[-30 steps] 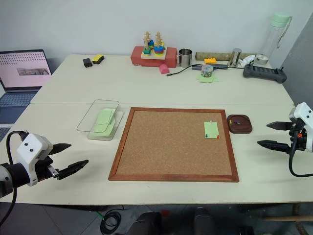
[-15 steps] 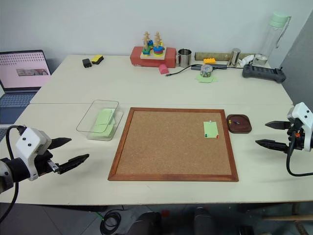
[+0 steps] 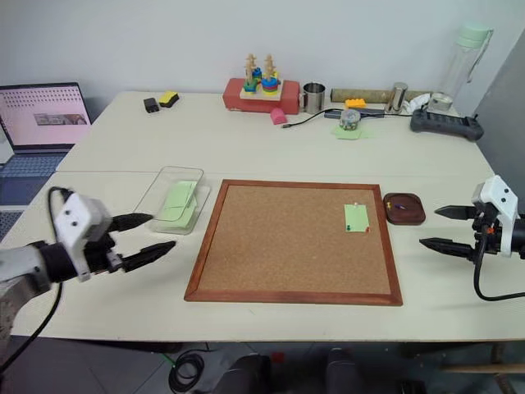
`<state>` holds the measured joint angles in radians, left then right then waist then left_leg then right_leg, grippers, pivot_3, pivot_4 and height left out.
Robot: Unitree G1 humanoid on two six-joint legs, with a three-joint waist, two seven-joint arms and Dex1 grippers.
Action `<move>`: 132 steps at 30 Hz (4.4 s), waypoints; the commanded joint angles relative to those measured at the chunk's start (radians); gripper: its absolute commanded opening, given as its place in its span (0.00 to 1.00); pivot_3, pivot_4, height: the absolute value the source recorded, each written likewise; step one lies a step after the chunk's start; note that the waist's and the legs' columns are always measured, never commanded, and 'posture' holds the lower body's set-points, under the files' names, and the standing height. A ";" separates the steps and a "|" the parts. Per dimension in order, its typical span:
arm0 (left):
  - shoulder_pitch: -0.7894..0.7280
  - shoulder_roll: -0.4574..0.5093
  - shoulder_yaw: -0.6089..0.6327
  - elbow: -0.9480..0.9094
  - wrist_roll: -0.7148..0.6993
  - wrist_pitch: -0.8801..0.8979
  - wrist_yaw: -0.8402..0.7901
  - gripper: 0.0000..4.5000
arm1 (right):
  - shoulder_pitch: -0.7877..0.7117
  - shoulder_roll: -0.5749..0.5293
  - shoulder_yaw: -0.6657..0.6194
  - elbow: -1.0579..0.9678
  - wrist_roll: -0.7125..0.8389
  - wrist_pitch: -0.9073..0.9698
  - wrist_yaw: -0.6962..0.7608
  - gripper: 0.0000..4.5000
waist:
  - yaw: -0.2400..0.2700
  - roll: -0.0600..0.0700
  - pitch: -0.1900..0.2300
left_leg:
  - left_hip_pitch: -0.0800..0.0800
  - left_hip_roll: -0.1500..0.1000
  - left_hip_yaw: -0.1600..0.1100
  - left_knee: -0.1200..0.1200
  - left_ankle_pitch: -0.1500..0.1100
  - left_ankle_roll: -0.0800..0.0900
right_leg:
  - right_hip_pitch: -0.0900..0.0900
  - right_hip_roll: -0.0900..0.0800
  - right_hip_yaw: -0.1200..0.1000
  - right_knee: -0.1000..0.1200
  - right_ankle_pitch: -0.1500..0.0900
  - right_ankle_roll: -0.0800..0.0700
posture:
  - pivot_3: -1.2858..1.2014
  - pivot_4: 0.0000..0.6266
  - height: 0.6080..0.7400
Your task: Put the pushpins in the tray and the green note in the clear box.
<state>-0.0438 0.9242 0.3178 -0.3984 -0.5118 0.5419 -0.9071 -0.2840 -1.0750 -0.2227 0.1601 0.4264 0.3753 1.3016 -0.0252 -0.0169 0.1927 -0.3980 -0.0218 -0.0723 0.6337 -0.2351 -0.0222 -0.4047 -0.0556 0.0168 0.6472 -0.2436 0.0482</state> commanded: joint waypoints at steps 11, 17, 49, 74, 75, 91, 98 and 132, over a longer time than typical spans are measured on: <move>-0.378 -0.417 -0.537 0.306 0.227 -0.201 0.041 0.21 | -0.100 0.234 0.059 -0.171 0.044 0.068 -0.203 1.00 | -0.002 0.001 -0.001 | -0.002 -0.002 0.000 0.011 0.000 0.000 | 0.002 0.002 0.000 0.003 0.004 0.003 | 0.52 0.24 1.00; -0.415 -0.518 -0.566 0.516 0.289 -0.321 0.044 0.00 | -0.228 0.337 0.159 -0.022 -0.083 0.014 -0.324 1.00 | -0.002 0.001 -0.001 | -0.001 -0.002 0.000 0.012 0.000 0.000 | 0.001 0.002 0.000 0.003 0.006 0.002 | 0.52 0.24 1.00; -0.370 -0.583 -0.566 0.641 0.372 -0.363 0.044 0.00 | -0.543 0.573 0.240 0.713 -0.299 -0.387 -0.398 0.26 | -0.007 0.003 -0.003 | 0.002 -0.003 0.000 0.012 0.000 0.000 | 0.000 0.001 0.002 0.013 0.006 0.001 | 0.52 0.24 1.00; -0.332 -0.583 -0.580 0.657 0.399 -0.360 0.062 0.00 | -0.531 0.568 0.126 0.601 -0.181 -0.254 -0.353 0.00 | -0.008 0.005 -0.005 | 0.004 -0.002 0.000 0.012 0.000 0.000 | 0.001 0.002 0.002 0.014 0.006 0.001 | 0.52 0.24 1.00; -0.330 -0.583 -0.582 0.657 0.401 -0.361 0.063 0.00 | -0.527 0.563 0.118 0.588 -0.174 -0.242 -0.358 0.00 | -0.008 0.005 -0.005 | 0.004 -0.002 0.000 0.012 0.000 0.000 | 0.001 0.002 0.002 0.014 0.006 0.001 | 0.52 0.24 1.00; -0.302 -0.586 -0.573 0.656 0.411 -0.379 0.073 0.00 | -0.412 0.430 0.112 0.516 -0.293 -0.204 -0.524 0.00 | -0.010 0.009 -0.008 | 0.005 -0.003 0.003 0.011 0.000 0.000 | 0.001 0.002 0.004 0.014 0.005 0.001 | 0.52 0.24 1.00; -0.294 -0.582 -0.572 0.655 0.412 -0.382 0.079 0.00 | -0.431 0.425 0.108 0.570 -0.306 -0.217 -0.561 0.17 | -0.010 0.009 -0.009 | 0.005 -0.003 0.004 0.011 0.000 0.000 | 0.001 0.002 0.005 0.014 0.005 0.001 | 0.52 0.24 1.00; -0.264 -0.555 -0.573 0.618 0.409 -0.365 0.072 0.00 | -0.253 0.469 0.208 0.275 -0.223 -0.177 -0.314 0.65 | -0.012 0.010 -0.012 | 0.018 -0.001 0.003 0.011 0.000 0.001 | 0.015 0.004 0.004 0.009 0.001 0.005 | 0.52 0.24 1.00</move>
<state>-0.3495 0.3490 -0.2301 0.1880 -0.1284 0.1419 -0.8195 -0.5105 -0.6087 0.0029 0.4220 0.2084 0.2283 0.9995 -0.0376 -0.0071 0.1812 -0.3799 -0.0231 -0.0692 0.6442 -0.2351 -0.0217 -0.3892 -0.0517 0.0204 0.6559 -0.2427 0.0533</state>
